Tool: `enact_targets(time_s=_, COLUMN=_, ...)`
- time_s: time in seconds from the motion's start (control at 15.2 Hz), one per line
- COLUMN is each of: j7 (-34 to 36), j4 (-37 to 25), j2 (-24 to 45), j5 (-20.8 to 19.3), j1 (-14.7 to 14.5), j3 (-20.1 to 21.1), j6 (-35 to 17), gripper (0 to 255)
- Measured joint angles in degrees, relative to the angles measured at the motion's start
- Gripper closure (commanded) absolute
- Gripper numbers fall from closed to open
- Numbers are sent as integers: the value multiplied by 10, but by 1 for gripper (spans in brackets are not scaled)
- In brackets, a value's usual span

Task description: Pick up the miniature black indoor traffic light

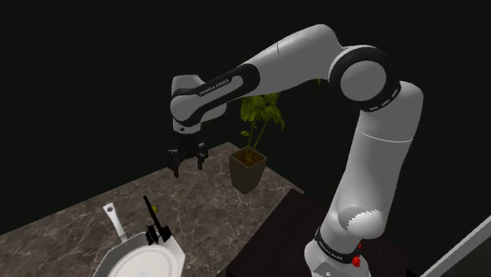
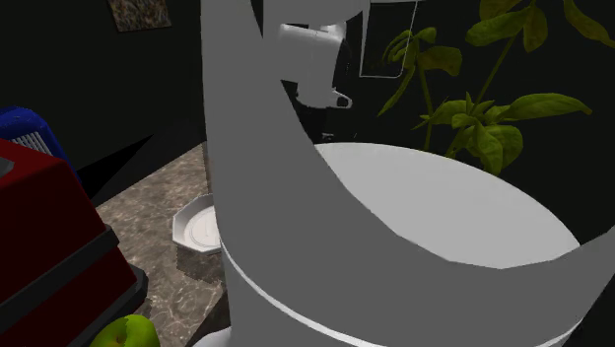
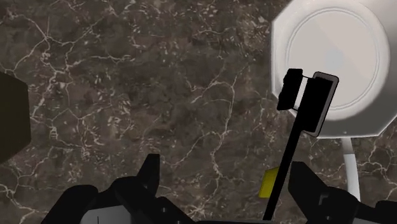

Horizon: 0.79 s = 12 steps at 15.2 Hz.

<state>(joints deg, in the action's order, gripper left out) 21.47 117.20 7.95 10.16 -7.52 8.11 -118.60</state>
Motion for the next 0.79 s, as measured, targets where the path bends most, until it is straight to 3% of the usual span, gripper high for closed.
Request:
enact_targets(time_s=0.26, j7=20, j4=-63, j2=92, j5=-4, j1=-14, j3=7, j6=-11, gripper=0)
enact_targets(time_s=0.79, j7=60, j4=-244, j2=282, j5=-14, j1=-46, j3=12, j6=15, gripper=0)
